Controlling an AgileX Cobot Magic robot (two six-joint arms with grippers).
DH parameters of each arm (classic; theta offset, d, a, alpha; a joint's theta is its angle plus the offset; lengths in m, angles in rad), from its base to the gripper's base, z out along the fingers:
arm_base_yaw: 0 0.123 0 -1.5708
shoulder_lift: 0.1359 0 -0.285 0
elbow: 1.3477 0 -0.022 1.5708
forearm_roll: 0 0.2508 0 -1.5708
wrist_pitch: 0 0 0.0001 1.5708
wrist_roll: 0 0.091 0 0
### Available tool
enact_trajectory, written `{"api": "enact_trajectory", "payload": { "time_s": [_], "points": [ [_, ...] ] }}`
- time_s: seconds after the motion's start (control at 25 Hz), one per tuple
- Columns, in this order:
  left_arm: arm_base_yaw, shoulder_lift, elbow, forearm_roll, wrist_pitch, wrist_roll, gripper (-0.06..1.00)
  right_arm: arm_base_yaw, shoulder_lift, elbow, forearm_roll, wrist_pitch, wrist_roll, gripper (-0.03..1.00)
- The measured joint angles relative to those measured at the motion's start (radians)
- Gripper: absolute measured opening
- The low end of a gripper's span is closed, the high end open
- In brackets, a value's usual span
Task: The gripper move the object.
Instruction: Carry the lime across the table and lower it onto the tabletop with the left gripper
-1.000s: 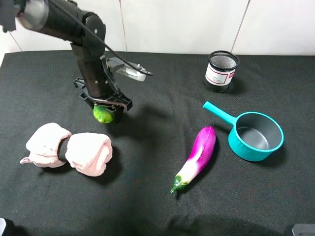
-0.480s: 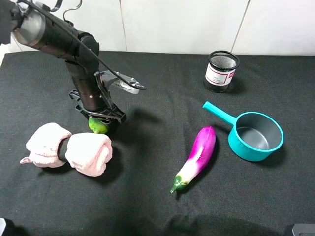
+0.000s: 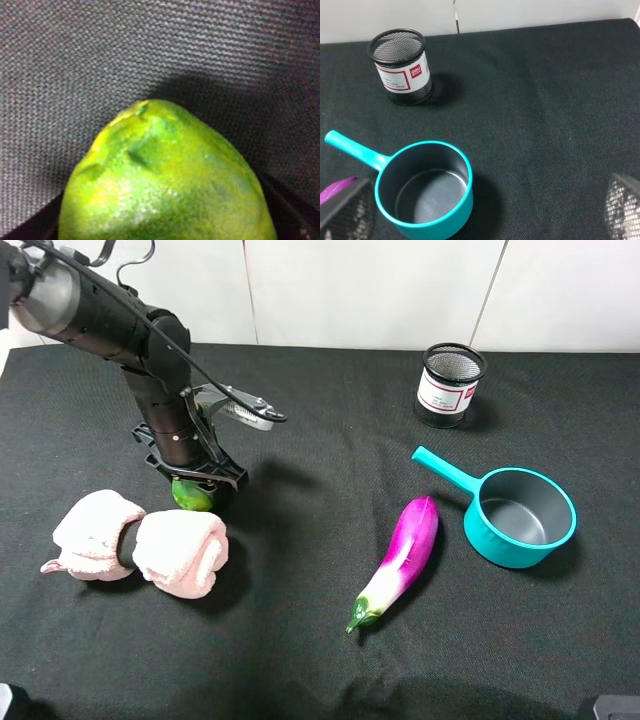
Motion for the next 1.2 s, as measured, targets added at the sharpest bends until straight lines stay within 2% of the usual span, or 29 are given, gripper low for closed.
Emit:
{"api": "enact_trajectory", "payload": {
  "time_s": [0.8,1.2],
  "points": [
    [0.001,0.000,0.000,0.007,0.002,0.000,0.62,0.000,0.000,0.000,0.000,0.000,0.000,0.69],
    [0.004,0.003,-0.008,0.019,0.023,0.000,0.88,0.000,0.000,0.000,0.000,0.000,0.000,0.69]
  ]
}}
